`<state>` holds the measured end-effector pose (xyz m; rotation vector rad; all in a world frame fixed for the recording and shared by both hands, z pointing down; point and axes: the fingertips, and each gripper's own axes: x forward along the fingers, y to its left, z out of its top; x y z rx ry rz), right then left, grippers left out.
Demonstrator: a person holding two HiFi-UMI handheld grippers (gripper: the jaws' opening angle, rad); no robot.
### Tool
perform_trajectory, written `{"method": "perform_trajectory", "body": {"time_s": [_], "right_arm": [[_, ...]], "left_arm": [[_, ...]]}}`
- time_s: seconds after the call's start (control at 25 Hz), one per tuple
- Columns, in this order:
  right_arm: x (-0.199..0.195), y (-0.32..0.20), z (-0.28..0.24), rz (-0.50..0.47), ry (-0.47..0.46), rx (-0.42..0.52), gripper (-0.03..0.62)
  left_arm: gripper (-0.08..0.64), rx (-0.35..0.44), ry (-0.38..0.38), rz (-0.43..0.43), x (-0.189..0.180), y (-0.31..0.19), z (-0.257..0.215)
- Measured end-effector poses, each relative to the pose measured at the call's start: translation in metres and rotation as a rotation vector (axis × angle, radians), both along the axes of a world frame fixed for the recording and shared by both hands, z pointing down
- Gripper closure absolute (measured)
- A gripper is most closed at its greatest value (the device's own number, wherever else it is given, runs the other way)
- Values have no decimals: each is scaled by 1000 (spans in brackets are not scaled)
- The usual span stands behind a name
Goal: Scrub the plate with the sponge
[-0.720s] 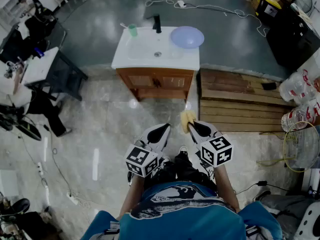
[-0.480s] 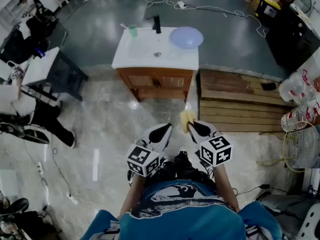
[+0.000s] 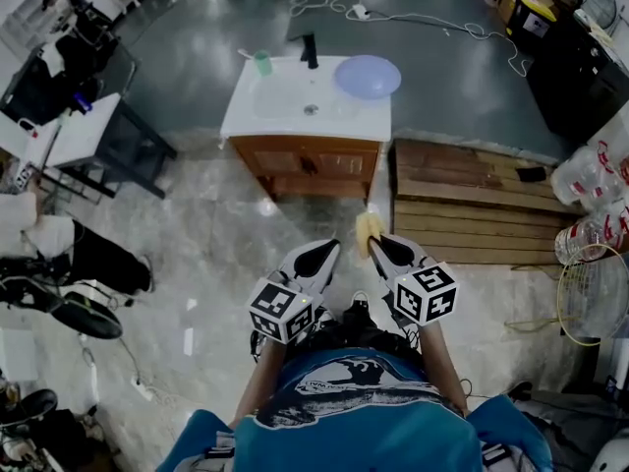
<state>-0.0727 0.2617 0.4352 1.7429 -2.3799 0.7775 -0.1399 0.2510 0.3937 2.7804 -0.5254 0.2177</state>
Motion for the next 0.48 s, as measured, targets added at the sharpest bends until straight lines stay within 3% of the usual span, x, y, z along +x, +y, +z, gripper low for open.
{"method": "perform_trajectory", "body": {"time_s": [0.48], "right_arm": [[43,-30,7,-22,-31,-6,558]], "left_arm": [[547,-11,3,-14,43,-27,3]]}}
